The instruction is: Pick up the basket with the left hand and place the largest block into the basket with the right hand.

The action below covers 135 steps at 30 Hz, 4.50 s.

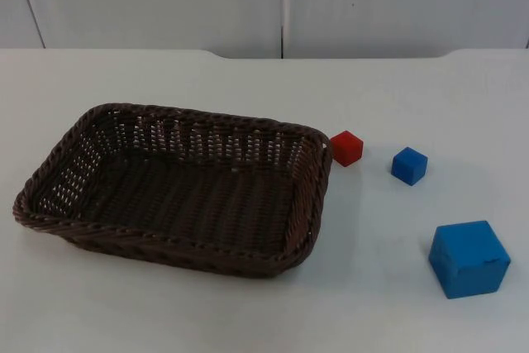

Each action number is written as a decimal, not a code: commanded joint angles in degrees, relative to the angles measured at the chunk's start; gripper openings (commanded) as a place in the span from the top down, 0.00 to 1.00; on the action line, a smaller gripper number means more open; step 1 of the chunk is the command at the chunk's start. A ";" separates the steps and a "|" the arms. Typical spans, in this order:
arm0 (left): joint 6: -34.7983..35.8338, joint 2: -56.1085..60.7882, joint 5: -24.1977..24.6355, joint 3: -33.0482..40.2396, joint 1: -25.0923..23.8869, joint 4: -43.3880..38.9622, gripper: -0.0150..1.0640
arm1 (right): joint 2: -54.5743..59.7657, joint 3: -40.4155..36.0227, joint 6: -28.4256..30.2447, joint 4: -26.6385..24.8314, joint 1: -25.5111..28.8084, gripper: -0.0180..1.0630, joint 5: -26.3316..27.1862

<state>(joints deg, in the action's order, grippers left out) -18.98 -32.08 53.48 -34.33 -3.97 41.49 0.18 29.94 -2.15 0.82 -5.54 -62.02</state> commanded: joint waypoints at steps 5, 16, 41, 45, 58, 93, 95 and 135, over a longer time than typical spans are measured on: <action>-1.80 -2.77 -0.44 -0.34 -0.10 2.37 0.01 | -0.18 -0.34 0.02 0.15 0.25 0.01 0.23; -2.19 -6.51 -1.32 -0.34 -0.10 3.06 0.01 | -0.18 -0.34 0.02 0.15 0.25 0.01 0.23; -2.19 -21.08 -1.46 -0.34 -0.10 8.99 0.01 | -0.18 -0.34 0.02 0.15 0.25 0.01 0.23; -2.19 -23.16 -1.69 -0.34 0.00 10.34 0.02 | -0.18 -0.34 0.02 0.15 0.25 0.01 0.23; -2.19 -29.02 -4.95 -0.34 0.00 13.08 0.05 | -0.18 -0.34 0.02 0.15 0.25 0.01 0.23; 18.01 -46.07 -32.58 -0.13 14.75 14.28 0.11 | -0.18 -0.34 0.02 0.27 0.25 0.01 0.23; 18.98 -46.76 -31.94 -0.13 14.75 11.98 0.11 | -0.18 -0.34 0.02 0.27 0.25 0.01 0.23; 71.94 -69.86 -54.86 -0.23 25.40 -2.32 0.15 | -0.18 -0.34 0.02 0.10 0.25 0.01 0.23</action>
<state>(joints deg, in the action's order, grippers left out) 52.49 -101.65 -0.46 -34.45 21.06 37.99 0.18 29.94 -2.15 0.91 -5.54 -62.02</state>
